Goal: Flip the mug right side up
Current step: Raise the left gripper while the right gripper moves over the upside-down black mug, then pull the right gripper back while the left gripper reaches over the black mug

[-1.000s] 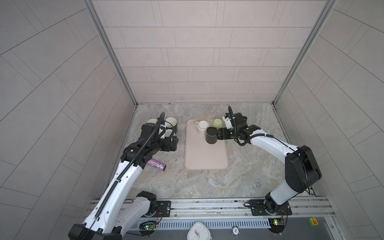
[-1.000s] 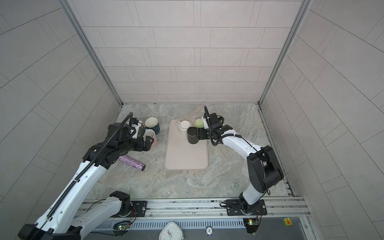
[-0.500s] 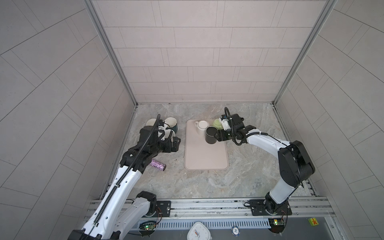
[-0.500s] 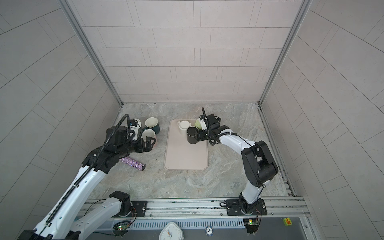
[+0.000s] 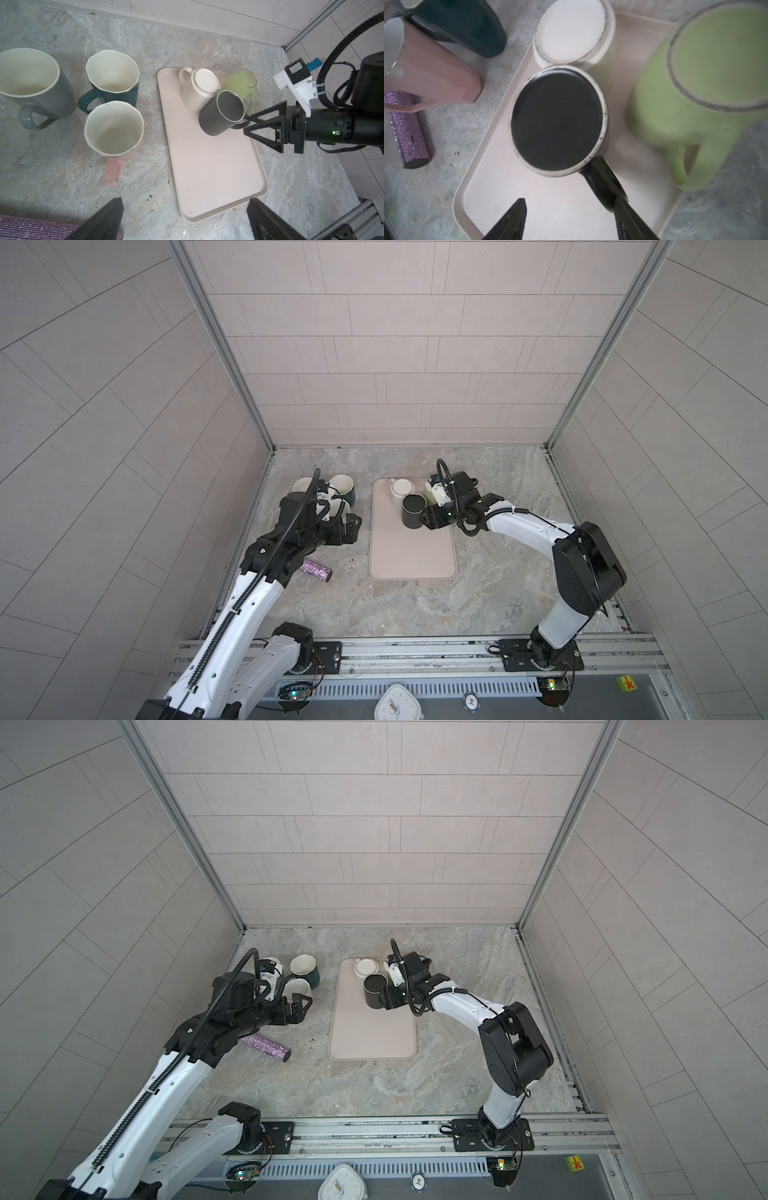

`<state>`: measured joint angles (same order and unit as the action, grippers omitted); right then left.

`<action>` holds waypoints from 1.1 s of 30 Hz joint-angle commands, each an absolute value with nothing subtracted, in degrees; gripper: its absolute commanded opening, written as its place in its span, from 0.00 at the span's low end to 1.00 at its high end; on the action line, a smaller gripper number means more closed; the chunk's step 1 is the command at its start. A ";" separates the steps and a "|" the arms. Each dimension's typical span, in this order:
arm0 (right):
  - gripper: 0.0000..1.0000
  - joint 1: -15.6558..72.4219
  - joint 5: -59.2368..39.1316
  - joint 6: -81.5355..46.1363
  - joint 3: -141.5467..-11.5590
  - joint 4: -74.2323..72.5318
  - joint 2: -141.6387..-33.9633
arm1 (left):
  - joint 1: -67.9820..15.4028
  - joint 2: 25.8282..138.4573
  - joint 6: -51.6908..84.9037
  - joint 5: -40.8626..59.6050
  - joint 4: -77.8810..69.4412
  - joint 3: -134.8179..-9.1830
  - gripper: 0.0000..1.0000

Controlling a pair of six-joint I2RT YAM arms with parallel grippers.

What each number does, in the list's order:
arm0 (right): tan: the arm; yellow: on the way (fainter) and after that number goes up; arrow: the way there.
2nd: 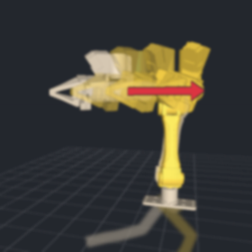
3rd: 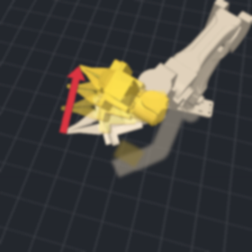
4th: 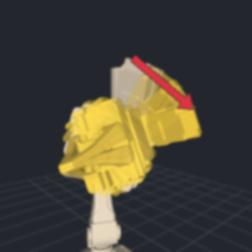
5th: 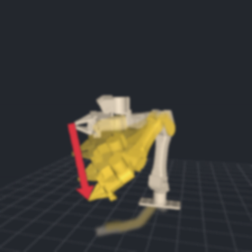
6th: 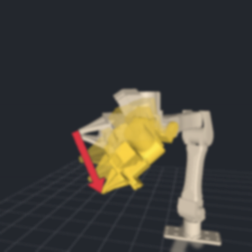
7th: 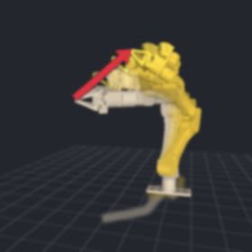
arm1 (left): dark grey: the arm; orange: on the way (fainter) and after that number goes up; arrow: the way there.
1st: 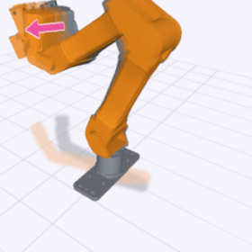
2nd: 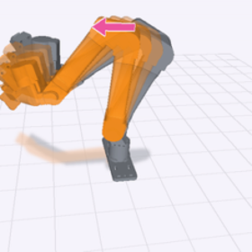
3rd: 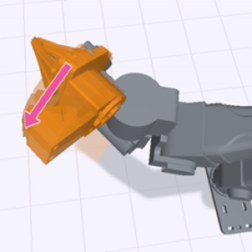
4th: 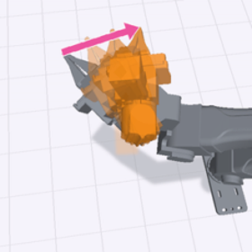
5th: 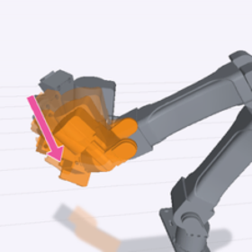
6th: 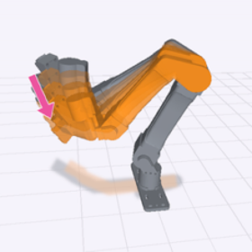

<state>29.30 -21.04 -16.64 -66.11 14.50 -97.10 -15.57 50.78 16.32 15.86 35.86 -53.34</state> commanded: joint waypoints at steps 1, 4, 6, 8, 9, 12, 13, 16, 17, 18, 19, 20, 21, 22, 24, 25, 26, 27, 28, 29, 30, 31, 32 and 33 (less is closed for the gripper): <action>0.66 29.89 -25.66 -20.27 -65.17 13.01 -97.03 | -15.84 50.71 16.62 15.97 35.86 -53.52 1.00; 0.65 30.69 -28.47 -22.27 -63.95 10.11 -96.80 | -15.88 51.08 16.53 15.74 36.03 -53.53 1.00; 0.66 31.74 -28.60 -22.29 -64.42 10.38 -97.42 | -15.88 51.54 16.55 15.81 36.23 -53.67 1.00; 0.66 32.89 -28.83 -21.85 -65.16 11.01 -98.84 | -15.85 51.81 16.52 15.75 36.29 -53.67 1.00; 0.66 33.51 -29.02 -21.89 -65.73 11.33 -99.70 | -15.84 52.11 16.53 15.77 36.29 -53.72 1.00; 0.65 35.04 -29.70 -22.91 -66.29 10.29 -100.81 | -15.86 52.57 16.57 15.45 36.46 -53.86 1.00; 0.66 35.45 -30.22 -23.49 -66.15 9.29 -100.78 | -15.83 52.73 16.54 15.34 36.43 -53.79 1.00; 0.65 35.78 -29.46 -24.68 -65.51 8.49 -99.02 | -15.89 53.03 16.61 15.41 36.64 -54.07 1.00; 0.65 35.69 -28.40 -24.78 -65.17 8.65 -98.02 | -15.82 53.09 16.66 15.55 36.70 -54.09 1.00; 0.65 35.46 -27.08 -24.70 -64.76 9.07 -96.88 | -15.84 53.25 16.74 15.68 36.76 -54.19 1.00; 0.65 35.04 -26.21 -24.94 -64.52 9.61 -95.77 | -15.87 53.37 16.85 15.86 36.82 -54.23 1.00; 0.65 34.63 -25.38 -25.05 -64.29 10.16 -94.94 | -15.91 53.45 16.89 15.90 36.83 -54.28 1.00; 0.65 34.21 -23.79 -25.00 -64.05 11.07 -93.80 | -15.92 53.51 17.01 15.96 36.83 -54.36 1.00; 0.65 33.89 -21.78 -24.81 -63.75 12.07 -92.70 | -15.96 53.53 17.06 16.08 36.90 -54.32 1.00; 0.66 33.37 -18.75 -23.80 -62.87 12.83 -90.99 | -16.07 53.64 17.28 16.18 36.91 -54.23 1.00; 0.67 32.99 -17.42 -23.81 -62.26 12.63 -90.59 | -16.17 53.74 17.31 16.26 36.91 -54.23 1.00; 0.67 32.72 -16.68 -23.96 -61.78 12.20 -90.53 | -16.33 53.86 17.35 16.52 36.87 -54.22 1.00; 0.67 32.23 -16.82 -23.99 -61.52 11.44 -90.76 | -16.45 53.99 17.37 16.77 36.80 -54.14 1.00; 0.67 31.77 -17.19 -23.99 -61.43 10.95 -91.20 | -16.76 54.04 17.38 16.81 36.90 -54.16 1.00; 0.67 31.24 -18.12 -24.36 -61.71 10.54 -92.06 | -17.08 54.14 17.36 16.75 36.89 -54.27 1.00; 0.67 30.92 -19.01 -24.60 -62.14 10.19 -93.06 | -17.44 54.22 17.32 16.65 37.07 -54.27 1.00; 0.67 30.85 -19.41 -24.55 -62.63 9.97 -93.97 | -17.74 54.26 17.31 16.49 37.24 -54.32 1.00; 0.67 30.85 -19.57 -24.56 -63.18 9.71 -95.06 | -18.09 54.46 17.36 16.35 37.56 -54.49 1.00; 0.67 30.83 -20.04 -24.58 -63.68 9.33 -96.13 | -18.40 54.62 17.44 16.26 37.73 -54.72 1.00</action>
<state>30.79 -20.10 -24.27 -62.74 10.22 -93.62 -17.56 54.24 17.15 16.32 36.80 -53.34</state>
